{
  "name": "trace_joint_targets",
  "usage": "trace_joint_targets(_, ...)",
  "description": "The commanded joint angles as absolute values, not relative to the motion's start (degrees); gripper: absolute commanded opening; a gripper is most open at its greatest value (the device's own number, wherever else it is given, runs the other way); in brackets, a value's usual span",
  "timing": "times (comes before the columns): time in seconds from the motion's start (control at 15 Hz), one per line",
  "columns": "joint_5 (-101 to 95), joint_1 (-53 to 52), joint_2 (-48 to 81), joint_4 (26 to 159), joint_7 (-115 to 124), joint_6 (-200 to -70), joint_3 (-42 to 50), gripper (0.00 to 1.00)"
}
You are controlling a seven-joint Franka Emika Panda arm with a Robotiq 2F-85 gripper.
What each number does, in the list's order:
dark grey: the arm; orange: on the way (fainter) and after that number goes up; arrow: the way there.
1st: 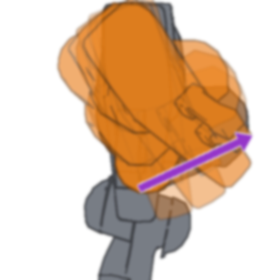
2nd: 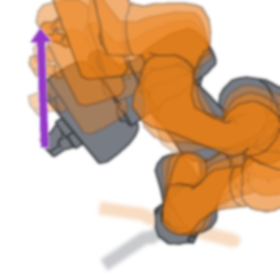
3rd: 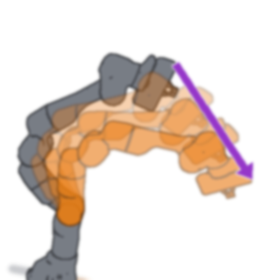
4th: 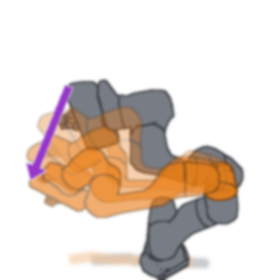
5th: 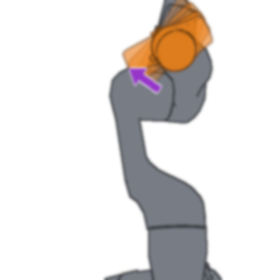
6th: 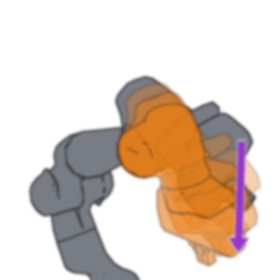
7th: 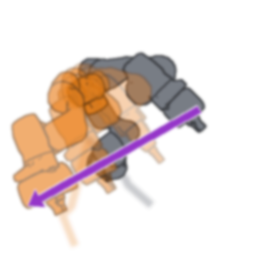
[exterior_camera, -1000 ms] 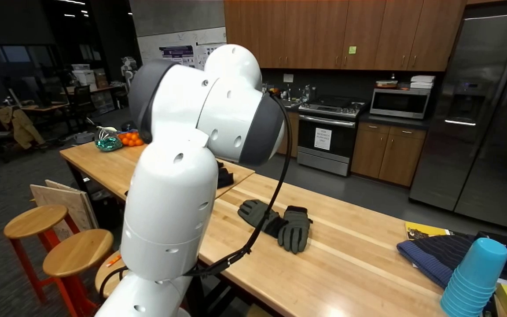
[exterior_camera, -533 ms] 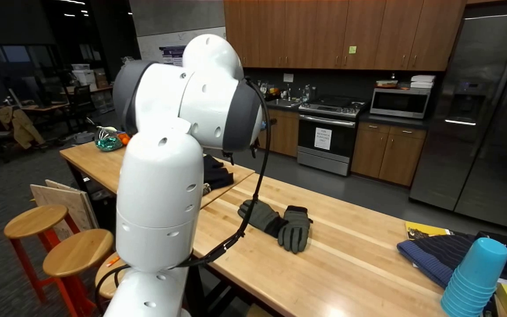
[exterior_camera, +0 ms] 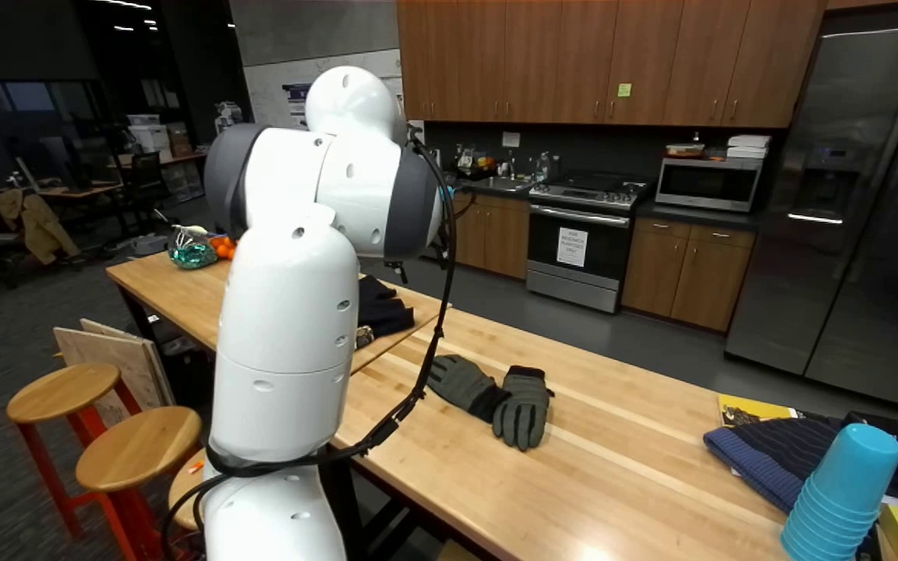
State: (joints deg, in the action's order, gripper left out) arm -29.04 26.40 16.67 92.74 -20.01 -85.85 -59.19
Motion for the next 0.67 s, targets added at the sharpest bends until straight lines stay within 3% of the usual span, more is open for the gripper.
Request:
trace_joint_targets(0.0,-25.07,17.31,13.36,92.52,-22.87,-87.5,-47.62,1.0)
trace_joint_targets(0.6,-25.12,16.87,13.71,92.14,-23.48,-87.23,-47.01,1.0)
